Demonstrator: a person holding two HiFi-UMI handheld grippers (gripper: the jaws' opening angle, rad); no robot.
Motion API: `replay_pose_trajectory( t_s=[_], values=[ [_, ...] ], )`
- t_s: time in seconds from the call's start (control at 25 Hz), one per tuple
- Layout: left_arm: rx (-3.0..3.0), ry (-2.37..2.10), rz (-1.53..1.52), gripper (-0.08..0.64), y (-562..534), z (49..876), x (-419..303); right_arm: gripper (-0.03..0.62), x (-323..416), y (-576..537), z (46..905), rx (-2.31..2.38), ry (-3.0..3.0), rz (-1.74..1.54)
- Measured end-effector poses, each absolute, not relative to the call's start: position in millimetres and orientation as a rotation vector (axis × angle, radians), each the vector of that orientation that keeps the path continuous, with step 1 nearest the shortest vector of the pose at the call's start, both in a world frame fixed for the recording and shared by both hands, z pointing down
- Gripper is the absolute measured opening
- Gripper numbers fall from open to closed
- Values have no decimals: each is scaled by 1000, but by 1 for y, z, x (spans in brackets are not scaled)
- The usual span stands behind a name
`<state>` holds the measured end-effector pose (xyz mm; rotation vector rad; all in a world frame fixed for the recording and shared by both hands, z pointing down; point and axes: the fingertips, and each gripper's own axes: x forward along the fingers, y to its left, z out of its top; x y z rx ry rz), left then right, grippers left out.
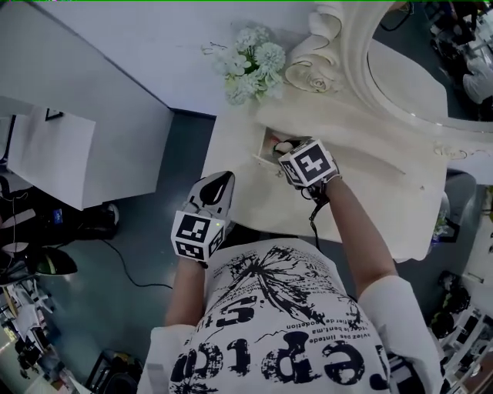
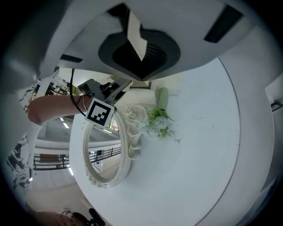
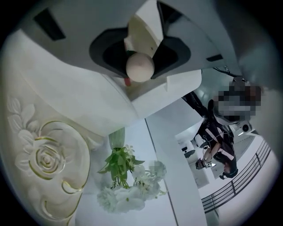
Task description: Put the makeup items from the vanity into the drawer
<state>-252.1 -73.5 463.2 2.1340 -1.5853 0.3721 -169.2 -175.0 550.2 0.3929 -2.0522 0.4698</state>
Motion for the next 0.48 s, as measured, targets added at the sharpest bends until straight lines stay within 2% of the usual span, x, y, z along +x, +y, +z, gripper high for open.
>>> replay_pose_trajectory(
  t_s=[0.28,0.4,0.48],
  values=[
    [2113,-1583,374,5,-67,470,-268,170,-173,-179,563,434,-2006,508],
    [2120,-1574,374,5,-68,471,-269,232,-174,-176,564,434,-2005,506],
    [2128,-1568,374,5,-69,471,-269,241,-174,-176,562,451,-2010,508]
  ],
)
